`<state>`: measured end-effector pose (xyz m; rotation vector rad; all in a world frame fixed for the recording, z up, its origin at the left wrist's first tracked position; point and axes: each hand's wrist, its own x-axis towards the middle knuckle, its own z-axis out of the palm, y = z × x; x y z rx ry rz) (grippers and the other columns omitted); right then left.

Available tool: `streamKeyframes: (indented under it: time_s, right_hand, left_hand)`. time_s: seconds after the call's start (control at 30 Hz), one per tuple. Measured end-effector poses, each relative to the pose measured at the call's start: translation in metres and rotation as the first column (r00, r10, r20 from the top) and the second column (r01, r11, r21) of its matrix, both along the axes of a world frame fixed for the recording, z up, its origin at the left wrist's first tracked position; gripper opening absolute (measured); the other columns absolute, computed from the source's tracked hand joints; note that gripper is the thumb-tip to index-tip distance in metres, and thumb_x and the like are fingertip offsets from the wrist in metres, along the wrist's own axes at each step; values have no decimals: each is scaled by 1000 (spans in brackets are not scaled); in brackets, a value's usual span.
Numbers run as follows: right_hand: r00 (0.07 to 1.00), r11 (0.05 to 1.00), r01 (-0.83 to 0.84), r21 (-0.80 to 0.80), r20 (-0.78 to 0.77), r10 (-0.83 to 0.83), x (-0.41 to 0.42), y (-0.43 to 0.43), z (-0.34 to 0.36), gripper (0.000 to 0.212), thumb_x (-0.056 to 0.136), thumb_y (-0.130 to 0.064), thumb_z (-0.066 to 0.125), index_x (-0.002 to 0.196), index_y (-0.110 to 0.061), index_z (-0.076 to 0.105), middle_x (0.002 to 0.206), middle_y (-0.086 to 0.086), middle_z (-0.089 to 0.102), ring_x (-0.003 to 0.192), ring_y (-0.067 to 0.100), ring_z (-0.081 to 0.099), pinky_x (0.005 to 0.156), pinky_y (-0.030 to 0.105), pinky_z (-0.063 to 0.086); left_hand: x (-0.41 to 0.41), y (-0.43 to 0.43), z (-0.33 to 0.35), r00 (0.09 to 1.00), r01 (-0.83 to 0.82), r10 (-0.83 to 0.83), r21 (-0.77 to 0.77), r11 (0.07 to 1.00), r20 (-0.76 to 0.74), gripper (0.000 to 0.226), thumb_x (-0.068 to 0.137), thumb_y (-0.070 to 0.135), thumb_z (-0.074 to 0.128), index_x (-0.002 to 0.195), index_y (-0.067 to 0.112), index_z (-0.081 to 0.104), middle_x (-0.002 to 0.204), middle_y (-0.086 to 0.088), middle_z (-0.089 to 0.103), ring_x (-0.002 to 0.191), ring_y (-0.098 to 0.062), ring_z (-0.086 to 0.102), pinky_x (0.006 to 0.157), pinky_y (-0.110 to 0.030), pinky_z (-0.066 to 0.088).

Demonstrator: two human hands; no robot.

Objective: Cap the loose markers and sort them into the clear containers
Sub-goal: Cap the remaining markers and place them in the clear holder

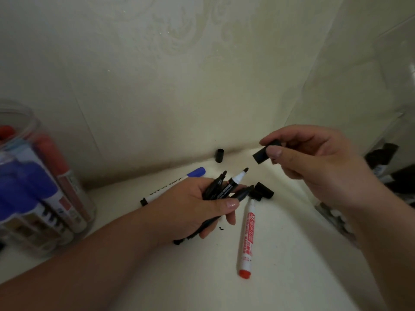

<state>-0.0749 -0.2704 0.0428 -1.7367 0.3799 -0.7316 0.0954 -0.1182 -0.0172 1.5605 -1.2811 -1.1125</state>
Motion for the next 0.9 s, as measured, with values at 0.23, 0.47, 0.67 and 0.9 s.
streamKeyframes:
  time_s: [0.23, 0.47, 0.67, 0.9]
  right_hand:
    - [944, 978, -176, -114, -300, 135, -1, 8, -1, 22, 69, -23, 76, 91, -18, 79, 68, 7, 68, 65, 22, 61, 64, 31, 51]
    - [911, 956, -198, -217, -401, 97, -3, 15, 10, 22, 71, -36, 73, 83, -20, 78, 70, 8, 72, 69, 32, 66, 67, 41, 54]
    - [919, 958, -102, -266, -394, -11, 0, 13, 10, 33, 72, -46, 73, 72, -13, 74, 59, 2, 66, 48, 10, 49, 47, 21, 37]
    - [967, 974, -157, -163, -226, 118, -12, -3, 14, 36, 73, -40, 84, 92, -12, 74, 74, 12, 61, 65, 14, 54, 56, 18, 44]
  left_hand:
    - [-8, -1, 4, 999, -34, 32, 35, 999, 43, 22, 97, 32, 64, 78, 21, 68, 45, 10, 56, 40, -8, 43, 50, -20, 40]
    - [-16, 2, 3, 988, -113, 113, -3, 994, 108, 22, 94, 35, 66, 75, 24, 68, 44, 9, 55, 41, -7, 46, 52, -22, 44]
    - [-18, 2, 4, 992, -108, 108, -11, 994, 71, 23, 97, 32, 63, 80, 18, 70, 44, 7, 53, 40, -9, 43, 49, -20, 40]
    - [-25, 3, 12, 992, -55, 53, 18, 998, 115, 20, 100, 29, 58, 82, 27, 64, 42, 21, 54, 39, 0, 42, 47, -13, 40]
